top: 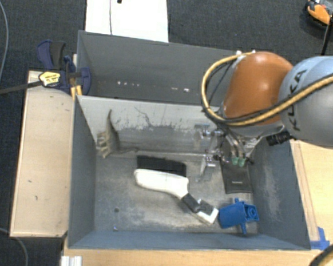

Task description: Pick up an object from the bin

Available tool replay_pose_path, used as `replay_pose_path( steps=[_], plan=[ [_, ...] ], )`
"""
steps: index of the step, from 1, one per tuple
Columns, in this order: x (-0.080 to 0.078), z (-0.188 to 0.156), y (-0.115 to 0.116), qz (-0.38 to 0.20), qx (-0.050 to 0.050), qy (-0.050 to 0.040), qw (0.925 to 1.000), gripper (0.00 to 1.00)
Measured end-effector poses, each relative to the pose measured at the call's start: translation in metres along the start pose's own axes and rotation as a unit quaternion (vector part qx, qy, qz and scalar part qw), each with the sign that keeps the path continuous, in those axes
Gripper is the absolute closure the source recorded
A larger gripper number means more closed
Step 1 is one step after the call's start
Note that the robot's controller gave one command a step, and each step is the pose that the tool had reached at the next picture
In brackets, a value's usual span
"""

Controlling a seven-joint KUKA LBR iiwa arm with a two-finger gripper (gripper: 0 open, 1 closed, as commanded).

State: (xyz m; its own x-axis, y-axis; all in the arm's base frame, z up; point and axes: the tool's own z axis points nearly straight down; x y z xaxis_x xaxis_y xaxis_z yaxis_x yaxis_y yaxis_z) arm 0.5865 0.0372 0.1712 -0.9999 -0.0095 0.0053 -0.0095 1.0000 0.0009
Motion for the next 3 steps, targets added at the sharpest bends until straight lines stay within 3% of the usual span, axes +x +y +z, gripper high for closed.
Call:
replay_pose_path(
  steps=[1,2,3],
  plan=[
    [-0.002,-0.005,0.000,0.000,0.000,-0.0042,1.0000,0.00],
    [0.014,0.071,0.050,-0.006,0.000,-0.0060,1.0000,0.00],
    [0.022,0.089,0.064,0.013,0.000,-0.0023,0.9999,0.00]
  ],
)
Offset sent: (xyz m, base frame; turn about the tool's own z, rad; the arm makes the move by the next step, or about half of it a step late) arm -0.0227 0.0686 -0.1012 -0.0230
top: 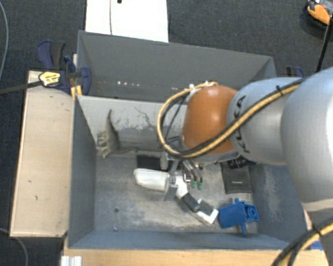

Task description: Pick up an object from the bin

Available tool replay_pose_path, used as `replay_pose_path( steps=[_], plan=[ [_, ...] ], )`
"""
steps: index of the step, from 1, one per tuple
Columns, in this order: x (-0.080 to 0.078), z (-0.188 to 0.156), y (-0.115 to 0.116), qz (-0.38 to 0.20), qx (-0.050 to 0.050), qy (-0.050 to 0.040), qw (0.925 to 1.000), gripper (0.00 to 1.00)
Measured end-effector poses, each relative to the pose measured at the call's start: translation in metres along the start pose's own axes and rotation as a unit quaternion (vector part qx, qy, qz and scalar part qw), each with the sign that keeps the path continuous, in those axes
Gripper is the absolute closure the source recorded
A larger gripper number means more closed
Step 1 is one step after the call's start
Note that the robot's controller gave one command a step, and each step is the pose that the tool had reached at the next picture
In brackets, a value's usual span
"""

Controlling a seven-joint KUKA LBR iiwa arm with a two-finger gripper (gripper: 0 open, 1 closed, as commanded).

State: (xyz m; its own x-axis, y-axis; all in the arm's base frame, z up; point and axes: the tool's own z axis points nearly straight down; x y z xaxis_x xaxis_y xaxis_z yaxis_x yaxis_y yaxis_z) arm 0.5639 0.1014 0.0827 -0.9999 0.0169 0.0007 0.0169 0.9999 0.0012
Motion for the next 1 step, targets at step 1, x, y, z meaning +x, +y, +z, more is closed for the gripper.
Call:
replay_pose_path(
  steps=[1],
  plan=[
    [0.0002,-0.0255,-0.0115,0.031,0.000,-0.0033,0.9995,0.00]
  ],
)
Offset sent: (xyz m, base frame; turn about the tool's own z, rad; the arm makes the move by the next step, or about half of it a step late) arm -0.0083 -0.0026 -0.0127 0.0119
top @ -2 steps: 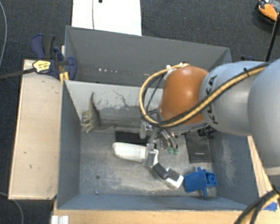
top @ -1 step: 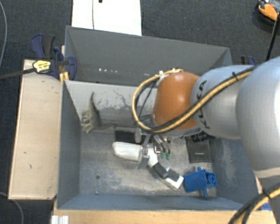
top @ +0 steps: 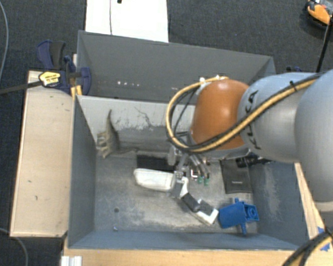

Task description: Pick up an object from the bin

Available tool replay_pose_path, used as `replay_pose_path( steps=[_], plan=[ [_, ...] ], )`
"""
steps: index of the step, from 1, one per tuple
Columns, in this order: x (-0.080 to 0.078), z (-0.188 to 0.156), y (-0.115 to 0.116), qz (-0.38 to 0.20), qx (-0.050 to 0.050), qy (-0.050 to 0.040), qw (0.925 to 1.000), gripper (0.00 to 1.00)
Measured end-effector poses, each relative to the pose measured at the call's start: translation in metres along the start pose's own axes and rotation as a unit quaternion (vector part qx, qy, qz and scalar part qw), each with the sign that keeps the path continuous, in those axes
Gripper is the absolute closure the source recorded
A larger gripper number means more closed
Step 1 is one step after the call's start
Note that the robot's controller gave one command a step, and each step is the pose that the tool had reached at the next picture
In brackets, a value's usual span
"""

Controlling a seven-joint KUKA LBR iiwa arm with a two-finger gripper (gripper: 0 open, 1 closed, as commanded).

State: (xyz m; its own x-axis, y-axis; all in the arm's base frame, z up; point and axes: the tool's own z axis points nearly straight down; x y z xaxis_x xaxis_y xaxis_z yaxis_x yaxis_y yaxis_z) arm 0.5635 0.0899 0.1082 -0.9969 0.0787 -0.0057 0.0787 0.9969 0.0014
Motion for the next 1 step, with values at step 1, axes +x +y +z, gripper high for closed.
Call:
replay_pose_path(
  steps=[1],
  plan=[
    [0.0077,0.0368,0.0080,-0.024,0.000,0.0016,0.9997,0.00]
  ],
)
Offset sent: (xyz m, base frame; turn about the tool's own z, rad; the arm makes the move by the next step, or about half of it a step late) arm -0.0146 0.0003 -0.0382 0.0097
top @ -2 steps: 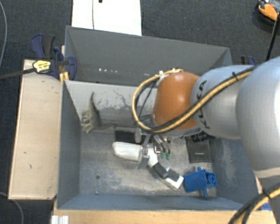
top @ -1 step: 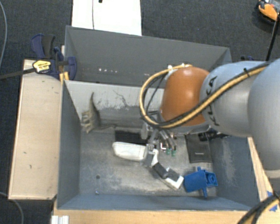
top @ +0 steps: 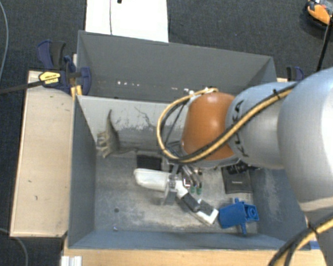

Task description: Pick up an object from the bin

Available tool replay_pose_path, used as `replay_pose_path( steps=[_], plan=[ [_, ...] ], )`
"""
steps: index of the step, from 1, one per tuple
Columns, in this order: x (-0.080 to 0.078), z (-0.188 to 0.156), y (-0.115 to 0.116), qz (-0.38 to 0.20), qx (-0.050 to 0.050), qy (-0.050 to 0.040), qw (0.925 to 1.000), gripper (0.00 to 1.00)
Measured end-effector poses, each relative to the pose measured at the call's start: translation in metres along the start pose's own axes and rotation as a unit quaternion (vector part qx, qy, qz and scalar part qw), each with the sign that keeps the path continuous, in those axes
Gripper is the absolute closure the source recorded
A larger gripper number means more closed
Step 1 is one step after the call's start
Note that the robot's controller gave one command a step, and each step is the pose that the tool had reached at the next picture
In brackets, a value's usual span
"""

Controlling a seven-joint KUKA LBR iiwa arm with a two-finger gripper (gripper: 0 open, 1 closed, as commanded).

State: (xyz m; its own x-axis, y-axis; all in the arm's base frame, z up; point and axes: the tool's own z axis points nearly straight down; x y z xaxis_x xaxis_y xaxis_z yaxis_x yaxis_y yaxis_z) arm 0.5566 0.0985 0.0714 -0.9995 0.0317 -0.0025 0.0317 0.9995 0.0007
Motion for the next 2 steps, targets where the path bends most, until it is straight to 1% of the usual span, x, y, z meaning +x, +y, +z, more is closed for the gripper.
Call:
replay_pose_path(
  steps=[1,2],
  plan=[
    [0.0063,0.0000,-0.0077,0.028,-0.001,-0.0006,0.9996,1.00],
    [0.0063,0.0001,-0.0077,0.028,-0.001,-0.0006,0.9996,1.00]
  ],
)
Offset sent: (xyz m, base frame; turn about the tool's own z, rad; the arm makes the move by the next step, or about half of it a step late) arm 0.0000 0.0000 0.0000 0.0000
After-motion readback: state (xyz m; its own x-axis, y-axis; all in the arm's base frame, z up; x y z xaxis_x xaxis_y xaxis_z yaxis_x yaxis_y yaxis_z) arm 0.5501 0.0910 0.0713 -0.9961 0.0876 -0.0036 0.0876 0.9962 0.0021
